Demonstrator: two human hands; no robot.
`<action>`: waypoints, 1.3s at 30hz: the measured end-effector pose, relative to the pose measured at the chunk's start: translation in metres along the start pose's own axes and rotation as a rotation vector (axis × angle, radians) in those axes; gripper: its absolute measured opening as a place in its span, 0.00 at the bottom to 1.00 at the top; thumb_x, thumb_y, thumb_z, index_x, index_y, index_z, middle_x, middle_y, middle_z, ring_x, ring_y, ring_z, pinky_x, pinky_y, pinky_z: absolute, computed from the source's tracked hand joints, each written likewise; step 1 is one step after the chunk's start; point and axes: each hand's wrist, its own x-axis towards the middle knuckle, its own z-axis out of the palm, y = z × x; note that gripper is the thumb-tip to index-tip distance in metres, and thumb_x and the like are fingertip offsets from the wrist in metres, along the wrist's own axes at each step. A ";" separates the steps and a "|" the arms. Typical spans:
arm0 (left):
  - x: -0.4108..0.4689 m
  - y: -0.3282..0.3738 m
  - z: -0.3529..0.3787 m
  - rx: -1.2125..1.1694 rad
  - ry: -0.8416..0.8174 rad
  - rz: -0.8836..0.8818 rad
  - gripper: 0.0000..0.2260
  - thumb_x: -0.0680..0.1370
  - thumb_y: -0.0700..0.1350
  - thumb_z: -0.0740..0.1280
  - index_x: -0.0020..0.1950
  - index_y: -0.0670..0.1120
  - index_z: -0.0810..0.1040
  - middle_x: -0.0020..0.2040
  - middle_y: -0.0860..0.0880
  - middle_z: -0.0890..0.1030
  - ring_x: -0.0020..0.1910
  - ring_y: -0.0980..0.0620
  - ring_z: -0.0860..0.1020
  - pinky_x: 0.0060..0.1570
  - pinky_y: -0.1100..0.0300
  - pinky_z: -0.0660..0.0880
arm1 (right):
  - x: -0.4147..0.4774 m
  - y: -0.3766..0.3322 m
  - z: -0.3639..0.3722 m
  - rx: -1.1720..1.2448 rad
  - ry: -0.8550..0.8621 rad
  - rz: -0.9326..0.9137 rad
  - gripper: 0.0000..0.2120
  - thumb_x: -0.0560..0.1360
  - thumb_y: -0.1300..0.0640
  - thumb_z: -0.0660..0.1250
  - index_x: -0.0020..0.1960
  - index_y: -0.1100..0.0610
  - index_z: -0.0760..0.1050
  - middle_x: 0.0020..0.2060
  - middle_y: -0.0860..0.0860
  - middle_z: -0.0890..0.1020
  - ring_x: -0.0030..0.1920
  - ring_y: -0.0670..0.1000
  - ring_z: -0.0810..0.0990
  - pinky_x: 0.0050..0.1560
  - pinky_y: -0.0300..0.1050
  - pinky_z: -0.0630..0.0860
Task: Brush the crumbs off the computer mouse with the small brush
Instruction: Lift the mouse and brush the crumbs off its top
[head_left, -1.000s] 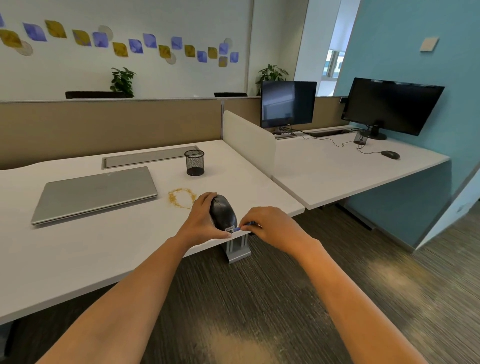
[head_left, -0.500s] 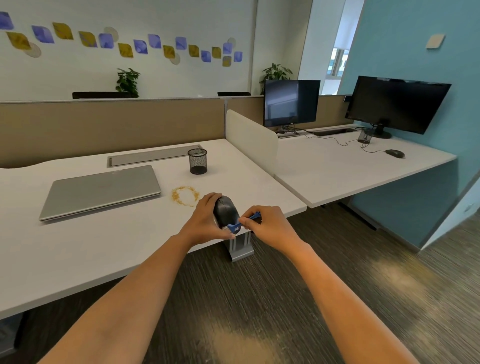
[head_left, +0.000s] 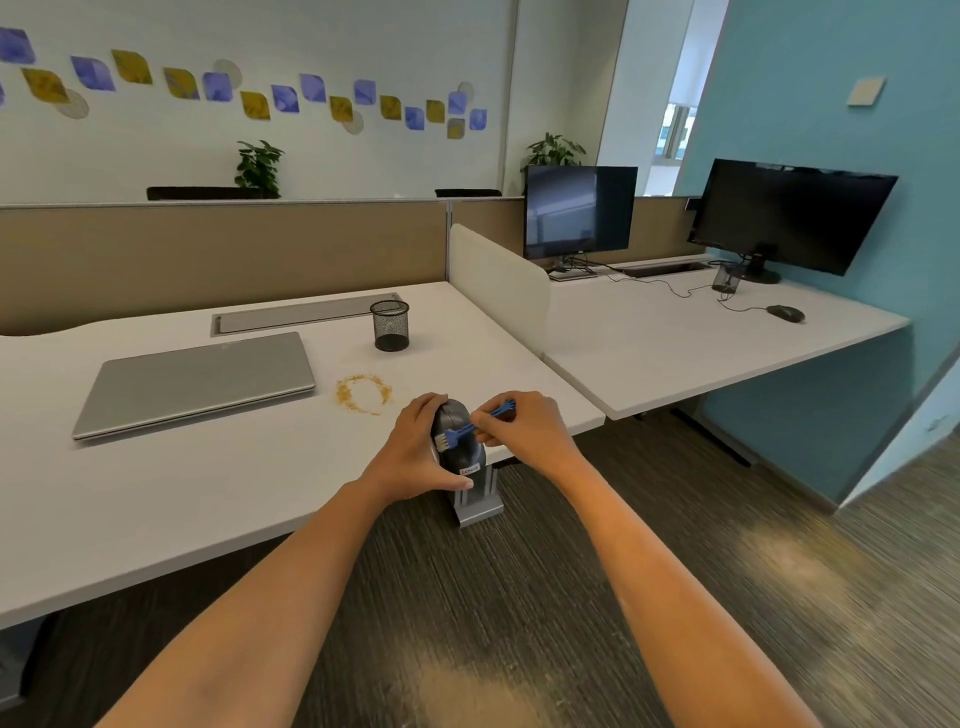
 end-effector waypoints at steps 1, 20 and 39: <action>0.000 0.002 0.001 0.002 -0.001 0.003 0.49 0.60 0.53 0.79 0.73 0.46 0.55 0.72 0.47 0.58 0.70 0.49 0.58 0.67 0.57 0.59 | 0.001 0.001 -0.003 -0.013 0.016 0.004 0.06 0.73 0.56 0.69 0.45 0.59 0.79 0.38 0.56 0.85 0.32 0.42 0.82 0.42 0.35 0.80; -0.025 0.022 0.017 -0.117 0.022 -0.007 0.59 0.55 0.57 0.78 0.72 0.63 0.39 0.69 0.54 0.62 0.64 0.60 0.59 0.65 0.58 0.59 | 0.023 -0.005 -0.007 -0.071 0.219 0.064 0.09 0.73 0.58 0.66 0.43 0.63 0.80 0.38 0.59 0.85 0.40 0.56 0.84 0.50 0.52 0.80; -0.015 0.003 0.005 -0.010 0.049 -0.055 0.52 0.58 0.58 0.78 0.73 0.53 0.50 0.73 0.50 0.57 0.70 0.51 0.58 0.68 0.52 0.60 | 0.020 0.010 -0.006 -0.072 0.117 -0.133 0.08 0.74 0.57 0.68 0.50 0.59 0.81 0.46 0.55 0.85 0.45 0.49 0.81 0.51 0.40 0.78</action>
